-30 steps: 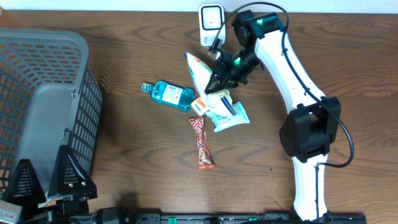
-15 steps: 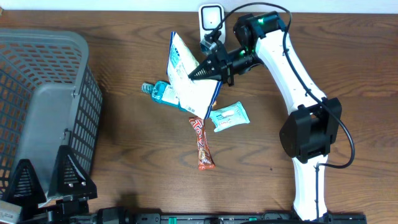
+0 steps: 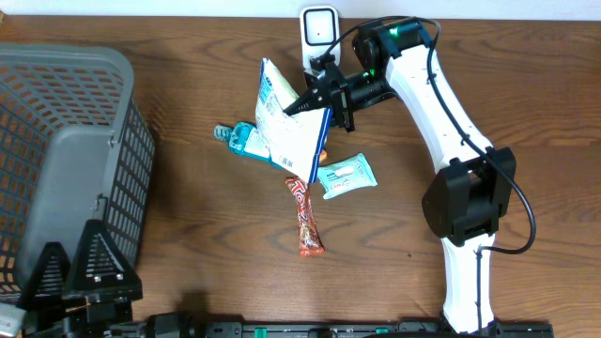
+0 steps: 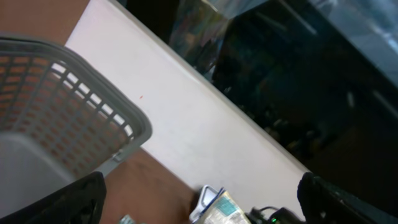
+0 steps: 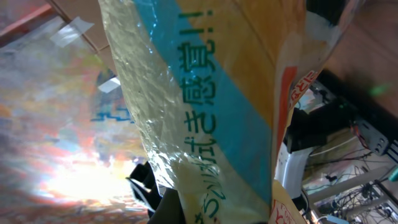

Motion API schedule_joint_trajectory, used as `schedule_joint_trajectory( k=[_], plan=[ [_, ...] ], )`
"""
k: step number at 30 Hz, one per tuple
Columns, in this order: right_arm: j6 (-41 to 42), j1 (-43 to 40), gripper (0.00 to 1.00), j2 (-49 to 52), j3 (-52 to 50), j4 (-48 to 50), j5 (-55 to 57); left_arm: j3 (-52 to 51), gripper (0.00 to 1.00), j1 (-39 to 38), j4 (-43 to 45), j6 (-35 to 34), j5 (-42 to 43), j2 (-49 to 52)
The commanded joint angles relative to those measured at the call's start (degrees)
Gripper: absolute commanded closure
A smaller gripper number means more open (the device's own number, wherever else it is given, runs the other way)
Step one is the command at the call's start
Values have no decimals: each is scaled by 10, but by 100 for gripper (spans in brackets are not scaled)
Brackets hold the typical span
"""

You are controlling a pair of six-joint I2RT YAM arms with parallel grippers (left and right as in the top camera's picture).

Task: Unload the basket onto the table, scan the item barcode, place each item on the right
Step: 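Lift the yellow snack bag with the right gripper toward the scanner, then hold the yellow bag in front of the white scanner with the right gripper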

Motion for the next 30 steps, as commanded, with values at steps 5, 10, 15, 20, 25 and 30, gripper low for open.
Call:
schedule_joint_trajectory(
  k=[5,10,15,20,25,30],
  plan=[
    [0,-7,99,-13,9,0,59,-1,2,2,90,-10,-45,1],
    [-19,-19,99,-14,9,0,144,-1,2,2,149,-10,-84,9],
    [-19,-31,99,-15,9,5,189,-2,2,2,126,-14,-87,19],
    [-15,-50,99,-28,9,6,293,-22,2,2,112,48,68,41],
    [-4,-67,99,-52,9,6,392,-88,2,2,119,133,163,53],
    [59,-71,99,-90,9,12,542,-160,2,2,160,188,243,51]
  ],
)
